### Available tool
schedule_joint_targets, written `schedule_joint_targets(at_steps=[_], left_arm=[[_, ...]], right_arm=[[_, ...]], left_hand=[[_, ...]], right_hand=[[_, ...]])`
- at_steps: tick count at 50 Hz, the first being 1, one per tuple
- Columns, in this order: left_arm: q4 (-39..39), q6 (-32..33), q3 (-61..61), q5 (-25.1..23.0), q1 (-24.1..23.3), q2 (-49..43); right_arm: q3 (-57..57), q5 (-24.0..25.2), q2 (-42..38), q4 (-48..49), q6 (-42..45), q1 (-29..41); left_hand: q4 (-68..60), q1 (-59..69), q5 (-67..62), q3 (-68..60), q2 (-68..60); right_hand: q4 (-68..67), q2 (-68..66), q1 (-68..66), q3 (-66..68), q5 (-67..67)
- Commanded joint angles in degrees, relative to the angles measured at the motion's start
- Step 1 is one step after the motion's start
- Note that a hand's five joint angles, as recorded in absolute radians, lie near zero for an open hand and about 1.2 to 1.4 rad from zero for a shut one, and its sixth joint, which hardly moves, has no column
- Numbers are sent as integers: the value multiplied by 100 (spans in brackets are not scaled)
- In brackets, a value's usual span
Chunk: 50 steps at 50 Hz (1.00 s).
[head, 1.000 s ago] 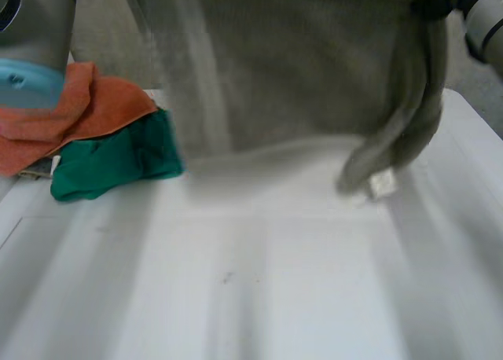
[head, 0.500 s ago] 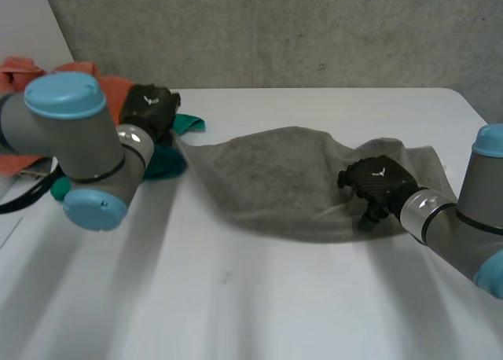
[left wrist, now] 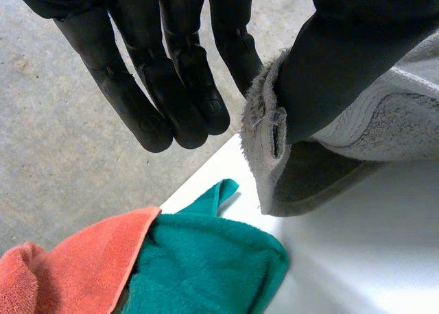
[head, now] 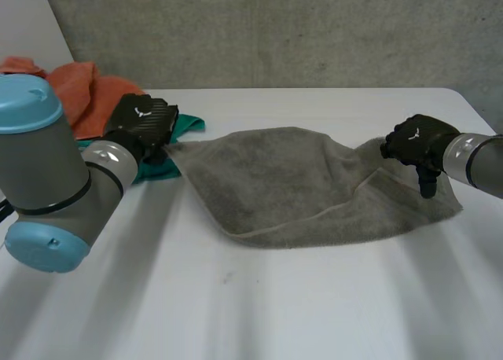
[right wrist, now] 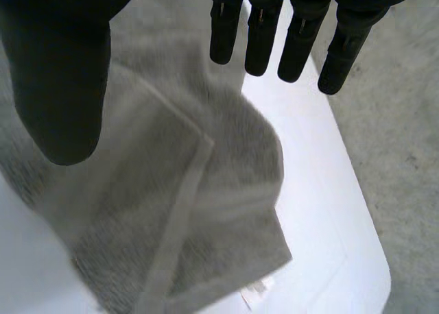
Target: Fold the laundry.
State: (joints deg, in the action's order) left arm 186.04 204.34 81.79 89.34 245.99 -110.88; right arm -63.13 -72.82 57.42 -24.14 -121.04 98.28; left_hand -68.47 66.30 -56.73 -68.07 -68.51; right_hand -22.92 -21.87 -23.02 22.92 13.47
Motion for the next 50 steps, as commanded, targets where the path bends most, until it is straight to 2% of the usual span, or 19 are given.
schedule_joint_targets(at_steps=[1,8,27,30,33,34,37,38,39,45,49,50], left_arm=[[11,19,118,13,19,111],[11,19,91,22,72,137],[-15,10,100,22,230,111],[-24,10,118,22,230,102],[-24,10,144,22,230,84],[-24,10,153,22,230,84],[-24,10,162,22,230,93],[-24,10,170,22,230,119],[-32,10,170,22,230,120],[-181,97,188,74,230,198],[-550,308,232,197,222,427],[-821,448,276,276,213,532]], right_arm=[[950,311,-1048,23,124,-10],[1645,875,-1804,15,80,-10],[2217,954,-2508,-205,1,-2],[2199,954,-2517,-179,-7,-10],[2191,945,-2517,-179,-60,-19],[2182,945,-2525,-188,-104,-19],[2129,954,-2508,-231,-157,-45],[2077,954,-2464,-293,-166,-80],[2059,954,-2429,-337,-166,-107],[1647,936,-1666,-995,-227,-414],[909,744,-734,-1470,-61,-792],[559,543,-385,-1680,149,-949]], left_hand=[[-1153,1370,-1327,-1193,-1149],[-1153,1370,-1327,-1193,-1149],[-1153,1370,-1327,-1193,-1149],[-1153,1370,-1327,-1193,-1149],[-1153,1370,-1327,-1193,-1149],[-1153,1370,-1327,-1193,-1149],[-1153,1370,-1327,-1193,-1149],[-1153,1370,-1327,-1193,-1149],[-1153,1370,-1327,-1193,-1149],[-1153,1370,-1327,-1193,-1149],[-1153,1370,-1327,-1193,-1149],[-1153,1370,-1327,-1193,-1149]], right_hand=[[-1011,-1116,-1001,1012,956],[-1198,-1302,-1188,1198,1142],[-1247,-1352,-1237,1248,1192],[-2303,-2408,-2293,2303,2248],[-2659,-2764,-2649,2659,2604],[-3344,-3449,-3334,3344,3289],[-4189,-4294,-4179,4190,4134],[-5407,-5512,-5397,5408,5352],[-5705,-5810,-5695,5705,5650],[-5708,-5813,-5698,5708,5653],[-5708,-5813,-5698,5708,5653],[-5708,-5813,-5698,5708,5653]])
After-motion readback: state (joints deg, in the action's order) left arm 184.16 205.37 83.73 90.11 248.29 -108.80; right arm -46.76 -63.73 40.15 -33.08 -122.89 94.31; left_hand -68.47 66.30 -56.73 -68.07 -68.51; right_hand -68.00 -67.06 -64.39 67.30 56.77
